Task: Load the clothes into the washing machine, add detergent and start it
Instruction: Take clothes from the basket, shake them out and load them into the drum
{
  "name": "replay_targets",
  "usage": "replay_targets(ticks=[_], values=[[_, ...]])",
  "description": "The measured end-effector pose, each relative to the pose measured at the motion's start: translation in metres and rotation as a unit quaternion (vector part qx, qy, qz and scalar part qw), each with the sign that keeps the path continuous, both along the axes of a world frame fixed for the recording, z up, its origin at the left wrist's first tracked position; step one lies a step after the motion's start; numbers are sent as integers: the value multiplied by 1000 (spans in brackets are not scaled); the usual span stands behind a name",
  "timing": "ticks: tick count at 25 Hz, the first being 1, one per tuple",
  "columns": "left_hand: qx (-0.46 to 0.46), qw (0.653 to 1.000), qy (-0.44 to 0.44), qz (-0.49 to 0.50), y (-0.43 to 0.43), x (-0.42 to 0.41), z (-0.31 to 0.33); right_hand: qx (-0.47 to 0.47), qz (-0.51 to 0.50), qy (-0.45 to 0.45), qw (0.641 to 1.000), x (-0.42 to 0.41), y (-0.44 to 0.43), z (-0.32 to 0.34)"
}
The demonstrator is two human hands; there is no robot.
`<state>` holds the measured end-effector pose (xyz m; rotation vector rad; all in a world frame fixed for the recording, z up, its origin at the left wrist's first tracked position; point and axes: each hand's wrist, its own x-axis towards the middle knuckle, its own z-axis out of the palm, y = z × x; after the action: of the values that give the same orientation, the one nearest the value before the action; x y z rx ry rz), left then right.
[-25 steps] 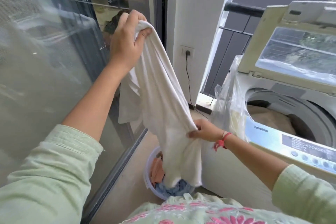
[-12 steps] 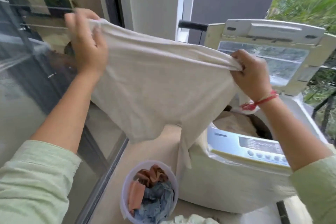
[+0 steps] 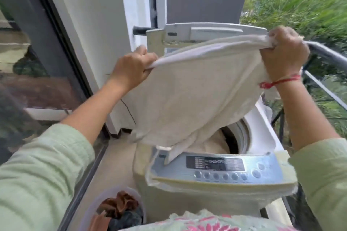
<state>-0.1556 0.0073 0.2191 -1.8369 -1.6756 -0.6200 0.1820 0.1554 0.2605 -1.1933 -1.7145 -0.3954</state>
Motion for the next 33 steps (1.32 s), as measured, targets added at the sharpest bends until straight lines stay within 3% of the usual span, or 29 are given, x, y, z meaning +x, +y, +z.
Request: replay_targets(ticks=[2,4,7,9,10,11,12,13,14,15,16,18,19,20,21,22,23,24,25,26,27,28,29,30,31,32,33], values=[[29,999,-18,37,44,36,22,-25,-22,58,998,27,34,10],[59,996,-53,40,76,63,27,-70,28,88,993,46,62,3],[28,991,-128,22,94,74,-9,-204,148,34,967,64,86,-41],[-106,977,-185,22,98,66,-43,-392,250,-18,885,68,93,-71],[-228,952,-201,39,98,59,-57,-505,278,-77,813,67,91,-82],[-374,903,-202,64,99,53,-67,-591,283,-168,737,63,93,-95],[-513,830,-200,91,98,49,-74,-645,269,-236,675,57,97,-103],[-609,756,-210,115,99,45,-80,-667,254,-266,648,50,104,-110],[-648,715,-228,129,101,43,-86,-665,245,-257,657,42,111,-116],[-633,723,-243,131,106,42,-95,-633,240,-218,703,32,122,-122],[-564,775,-254,127,112,41,-107,-578,227,-172,765,20,130,-127],[-339,894,-263,132,120,48,-131,-438,200,-74,873,4,130,-139],[-262,921,-256,134,121,53,-144,-389,196,-45,899,-2,127,-149],[-230,933,-245,130,119,61,-156,-380,212,-54,899,-4,121,-170],[-260,929,-232,126,115,68,-173,-418,247,-104,868,-6,114,-187],[-342,907,-216,114,111,75,-189,-522,287,-189,781,-5,101,-203],[-466,858,-190,103,106,83,-204,-658,289,-278,637,-5,89,-217],[-601,779,-156,92,101,91,-215,-728,279,-390,490,-4,78,-228],[-707,691,-124,84,98,97,-221,-725,285,-501,376,-5,72,-241],[-772,618,-121,84,99,101,-226,-719,286,-546,321,-7,70,-252],[-799,575,-153,79,103,103,-227,-728,288,-537,316,-14,72,-263],[-795,561,-219,70,107,105,-229,-767,276,-472,334,-23,74,-264],[-771,562,-295,63,113,107,-234,-788,273,-400,380,-31,81,-270],[-731,583,-348,65,119,110,-241,-761,264,-379,455,-40,92,-276],[-689,624,-360,80,124,113,-256,-693,245,-393,552,-48,100,-286],[-654,673,-332,102,128,117,-271,-625,224,-444,602,-52,106,-303],[-639,701,-290,127,129,122,-286,-620,205,-462,600,-53,106,-325]])
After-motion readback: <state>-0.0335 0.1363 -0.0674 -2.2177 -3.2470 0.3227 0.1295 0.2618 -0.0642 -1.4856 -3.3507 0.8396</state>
